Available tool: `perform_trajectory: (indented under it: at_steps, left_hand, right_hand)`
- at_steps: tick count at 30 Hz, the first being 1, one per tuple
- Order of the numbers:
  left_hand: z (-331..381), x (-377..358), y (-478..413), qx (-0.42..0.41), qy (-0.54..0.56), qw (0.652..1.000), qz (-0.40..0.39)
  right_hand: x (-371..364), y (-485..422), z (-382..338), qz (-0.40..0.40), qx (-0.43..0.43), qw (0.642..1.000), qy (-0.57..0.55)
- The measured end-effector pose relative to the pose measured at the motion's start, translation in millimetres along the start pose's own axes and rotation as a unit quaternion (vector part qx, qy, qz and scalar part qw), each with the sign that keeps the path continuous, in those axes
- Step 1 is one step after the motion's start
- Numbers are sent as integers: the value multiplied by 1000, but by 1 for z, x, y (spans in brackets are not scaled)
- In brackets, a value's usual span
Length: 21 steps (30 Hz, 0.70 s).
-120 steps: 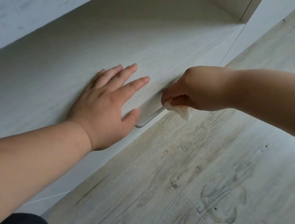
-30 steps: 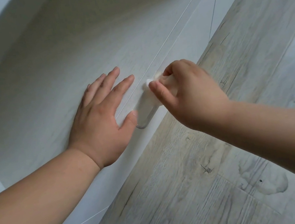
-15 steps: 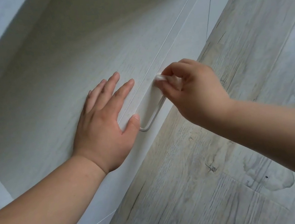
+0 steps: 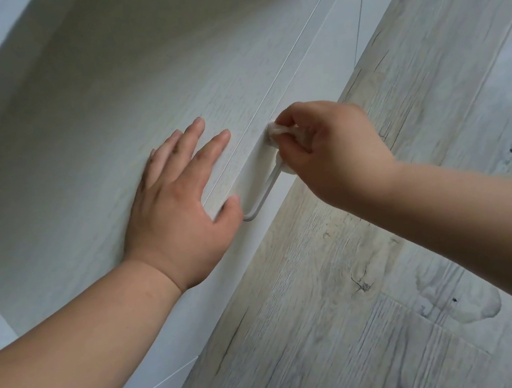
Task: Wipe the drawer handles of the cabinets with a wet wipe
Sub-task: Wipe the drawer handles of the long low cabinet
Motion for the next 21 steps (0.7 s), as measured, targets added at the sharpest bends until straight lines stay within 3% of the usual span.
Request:
perform_trajectory:
  at_steps: [7,10,21]
  left_hand:
    - [1,1,-1,-2,-4,1000,-3]
    - [1,1,0,0,-3,1000,-2]
    - [0,0,0,2,-8,1000,-9]
  right_hand:
    - [5,4,1,9,41,999,32]
    - [-8,10,-6,34,12,999,17]
    - [-9,31,-17,4,-95,992,-88]
Point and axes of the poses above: each hand's wrist, its own y-axis away from the middle knuckle, its own x-axis out of the back of the hand, z = x × y, the point moved 1 cm from there along -y, towards the middle knuckle, and after that the axes turned 8 degrees about -z, right-handed, at the moved point
